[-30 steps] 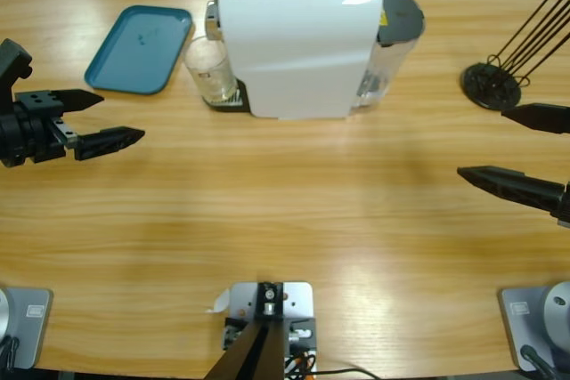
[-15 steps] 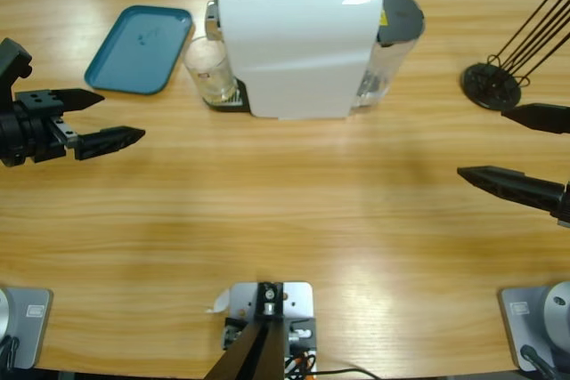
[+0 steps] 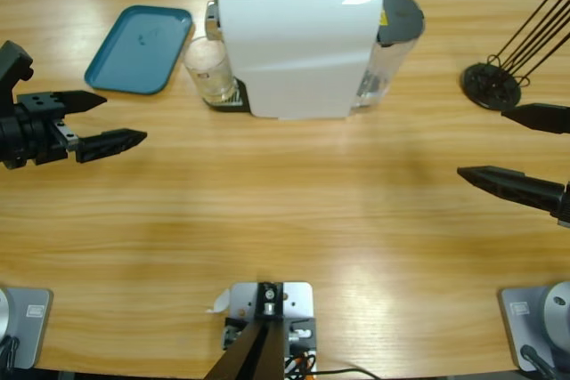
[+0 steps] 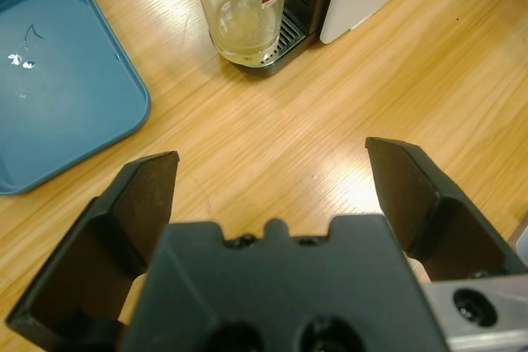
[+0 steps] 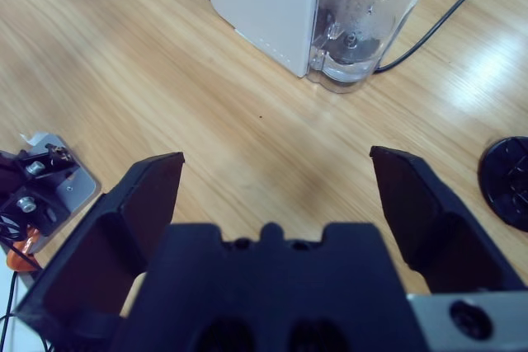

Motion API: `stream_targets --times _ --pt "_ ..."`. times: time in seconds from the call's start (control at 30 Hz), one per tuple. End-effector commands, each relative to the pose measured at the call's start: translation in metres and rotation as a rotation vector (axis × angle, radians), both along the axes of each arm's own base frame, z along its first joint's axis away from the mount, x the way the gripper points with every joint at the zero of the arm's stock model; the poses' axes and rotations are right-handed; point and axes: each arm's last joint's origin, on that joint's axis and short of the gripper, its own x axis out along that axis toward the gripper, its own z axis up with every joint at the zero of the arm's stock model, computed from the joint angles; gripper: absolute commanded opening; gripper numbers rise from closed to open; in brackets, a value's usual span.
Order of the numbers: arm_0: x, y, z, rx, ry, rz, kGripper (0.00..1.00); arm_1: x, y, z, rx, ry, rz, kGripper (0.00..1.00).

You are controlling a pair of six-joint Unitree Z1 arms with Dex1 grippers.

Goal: Pour coffee

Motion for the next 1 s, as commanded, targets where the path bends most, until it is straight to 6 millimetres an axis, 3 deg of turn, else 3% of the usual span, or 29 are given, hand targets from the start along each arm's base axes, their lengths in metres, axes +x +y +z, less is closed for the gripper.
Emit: stream_targets --times 0.03,0.17,0.4,0.73,1.0 --pt "0.0 -0.002 -0.004 -0.016 -0.023 -0.006 1.0 -0.004 -0.003 -0.011 -0.013 0.011 -0.003 1.0" --pt "0.015 -0.014 0.0 -0.039 -0.07 0.014 1.0 -0.004 -0.003 -0.01 -0.027 -0.005 0.01 1.0" --pt "0.05 -0.047 -0.016 -0.074 -0.101 -0.001 1.0 -0.01 -0.008 -0.008 -0.016 -0.042 0.018 1.0" --pt "0.073 -0.073 -0.037 -0.12 -0.156 -0.016 1.0 -0.011 -0.01 -0.009 -0.023 -0.059 0.003 1.0" --pt "0.078 -0.077 -0.057 -0.091 -0.129 -0.006 1.0 -0.012 -0.01 -0.012 -0.02 -0.057 0.009 1.0"
